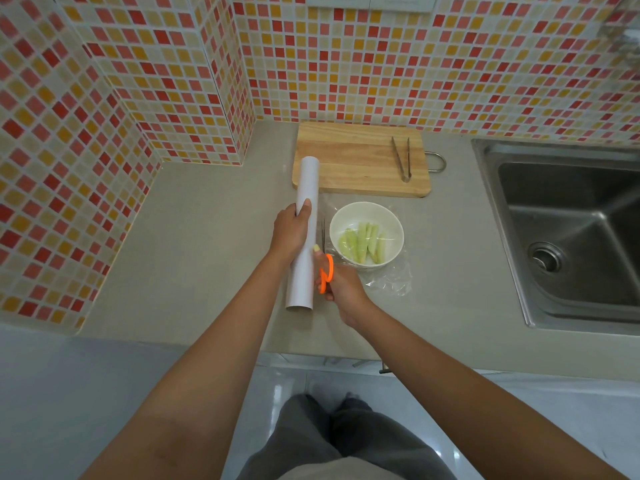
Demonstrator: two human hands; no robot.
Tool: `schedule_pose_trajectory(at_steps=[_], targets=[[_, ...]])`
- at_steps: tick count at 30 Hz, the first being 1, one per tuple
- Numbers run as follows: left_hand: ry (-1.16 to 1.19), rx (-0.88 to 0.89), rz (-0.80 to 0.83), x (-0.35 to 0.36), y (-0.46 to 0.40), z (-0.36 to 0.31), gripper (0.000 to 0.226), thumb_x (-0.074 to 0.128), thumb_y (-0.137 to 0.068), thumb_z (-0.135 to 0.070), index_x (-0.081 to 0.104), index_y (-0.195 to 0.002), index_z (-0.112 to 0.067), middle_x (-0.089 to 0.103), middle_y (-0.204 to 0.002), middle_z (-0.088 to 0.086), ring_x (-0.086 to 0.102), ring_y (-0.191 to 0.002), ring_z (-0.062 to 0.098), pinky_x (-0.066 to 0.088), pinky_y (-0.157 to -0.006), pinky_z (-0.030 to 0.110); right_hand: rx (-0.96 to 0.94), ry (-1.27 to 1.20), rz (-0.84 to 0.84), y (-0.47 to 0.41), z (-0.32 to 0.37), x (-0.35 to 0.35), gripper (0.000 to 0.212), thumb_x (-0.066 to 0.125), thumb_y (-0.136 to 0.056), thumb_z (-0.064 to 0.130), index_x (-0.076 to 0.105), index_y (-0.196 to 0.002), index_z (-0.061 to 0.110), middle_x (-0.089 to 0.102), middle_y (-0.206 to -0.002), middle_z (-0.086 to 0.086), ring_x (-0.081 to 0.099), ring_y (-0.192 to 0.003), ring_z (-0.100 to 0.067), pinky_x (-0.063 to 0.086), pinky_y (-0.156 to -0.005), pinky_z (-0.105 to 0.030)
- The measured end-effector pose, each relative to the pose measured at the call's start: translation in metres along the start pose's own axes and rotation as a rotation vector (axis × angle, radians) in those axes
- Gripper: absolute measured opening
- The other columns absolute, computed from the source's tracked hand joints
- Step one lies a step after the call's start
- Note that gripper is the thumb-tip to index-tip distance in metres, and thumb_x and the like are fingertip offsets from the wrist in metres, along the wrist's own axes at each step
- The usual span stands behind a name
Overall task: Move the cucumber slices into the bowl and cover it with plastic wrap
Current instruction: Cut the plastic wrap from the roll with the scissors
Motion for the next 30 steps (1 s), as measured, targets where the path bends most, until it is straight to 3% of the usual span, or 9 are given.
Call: schedule_pose_trajectory(at_steps=[9, 19, 24, 30], targets=[[0.012, 0.02, 0.007, 0.0, 0.002, -0.004, 0.039, 0.04, -0.1, -0.039, 0.044, -0.078, -0.008, 0.043, -0.071, 0.002, 0.041, -0.069, 0.02, 0.033, -0.066, 0.032, 0.001, 0.012, 0.001, -0.005, 0.015, 0.0, 0.043, 0.061, -0.083, 0.055, 0.051, -0.061, 0.019, 0.053, -0.045, 0.005, 0.044, -0.042, -0.008, 0.029, -0.045, -0.02], [0.011, 0.04, 0.024, -0.001, 0.003, -0.005, 0.04, 0.039, -0.1, -0.039, 0.054, -0.085, -0.005, 0.051, -0.082, 0.012, 0.047, -0.074, 0.022, 0.036, -0.07, 0.034, 0.025, -0.012, 0.009, -0.008, 0.023, 0.003, 0.049, 0.061, -0.079, 0.061, 0.048, -0.054, 0.02, 0.053, -0.052, 0.002, 0.042, -0.044, -0.009, 0.028, -0.049, -0.022], [0.016, 0.042, 0.023, -0.002, 0.003, -0.006, 0.04, 0.039, -0.1, -0.04, 0.048, -0.079, -0.007, 0.048, -0.076, 0.007, 0.045, -0.071, 0.02, 0.035, -0.068, 0.033, 0.025, 0.004, 0.005, -0.009, 0.025, 0.002, 0.049, 0.062, -0.079, 0.06, 0.048, -0.054, 0.019, 0.054, -0.054, 0.0, 0.044, -0.039, -0.006, 0.029, -0.048, -0.022], [0.019, 0.045, 0.021, -0.004, 0.002, -0.008, 0.041, 0.039, -0.1, -0.041, 0.049, -0.079, -0.007, 0.049, -0.076, 0.006, 0.046, -0.069, 0.019, 0.037, -0.066, 0.033, 0.042, 0.032, -0.025, -0.009, 0.031, 0.001, 0.049, 0.063, -0.077, 0.061, 0.052, -0.06, 0.016, 0.056, -0.056, -0.002, 0.047, -0.047, -0.011, 0.029, -0.047, -0.021]])
Point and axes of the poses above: each hand's wrist, its own y-axis away from the middle knuckle, its own x-axis out of the palm, z = x × y, the point moved 9 cm from there along -y, towards the middle knuckle
